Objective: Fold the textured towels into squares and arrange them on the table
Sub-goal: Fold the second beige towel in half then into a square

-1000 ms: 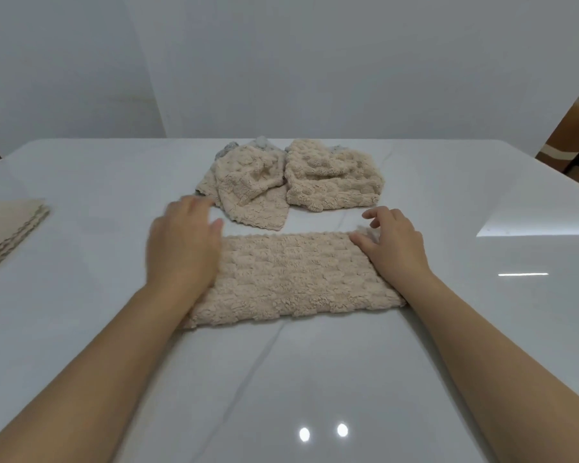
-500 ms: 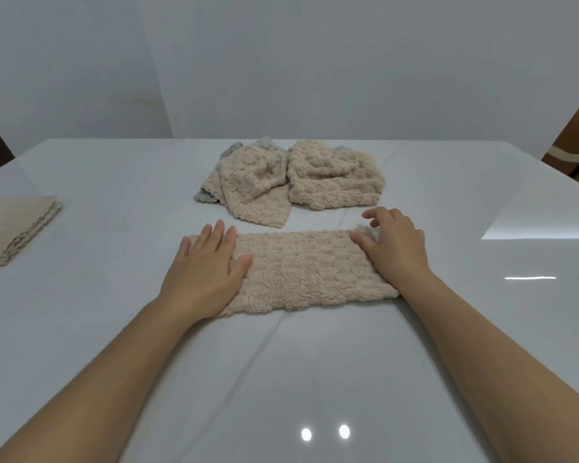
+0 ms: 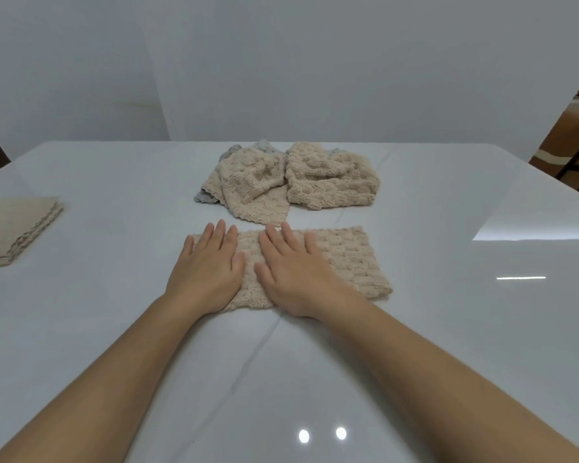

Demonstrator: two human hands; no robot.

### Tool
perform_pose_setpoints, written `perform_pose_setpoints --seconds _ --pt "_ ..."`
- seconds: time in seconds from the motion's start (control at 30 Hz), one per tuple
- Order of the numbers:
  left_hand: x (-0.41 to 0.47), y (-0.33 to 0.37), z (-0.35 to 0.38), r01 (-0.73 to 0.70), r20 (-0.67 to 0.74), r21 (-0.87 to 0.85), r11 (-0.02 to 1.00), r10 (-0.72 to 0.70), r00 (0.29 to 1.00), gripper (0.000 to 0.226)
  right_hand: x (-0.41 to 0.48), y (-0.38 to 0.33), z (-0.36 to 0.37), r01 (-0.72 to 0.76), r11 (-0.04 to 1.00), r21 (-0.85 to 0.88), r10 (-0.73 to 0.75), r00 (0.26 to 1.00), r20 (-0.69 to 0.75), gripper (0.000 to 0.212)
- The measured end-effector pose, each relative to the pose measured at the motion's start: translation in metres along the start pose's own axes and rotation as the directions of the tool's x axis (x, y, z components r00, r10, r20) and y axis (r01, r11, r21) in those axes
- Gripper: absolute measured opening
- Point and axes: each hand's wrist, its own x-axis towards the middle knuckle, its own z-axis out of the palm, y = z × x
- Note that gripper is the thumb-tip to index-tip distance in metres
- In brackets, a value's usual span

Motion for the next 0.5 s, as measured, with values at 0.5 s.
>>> perform_pose_setpoints --seconds 0.5 --pt "-0.002 -0.001 -0.001 0.002 0.013 -0.013 1.0 -0.002 1.0 0.057 -0.013 0.057 -0.006 -0.216 0.976 0.01 0.216 0.976 0.03 0.063"
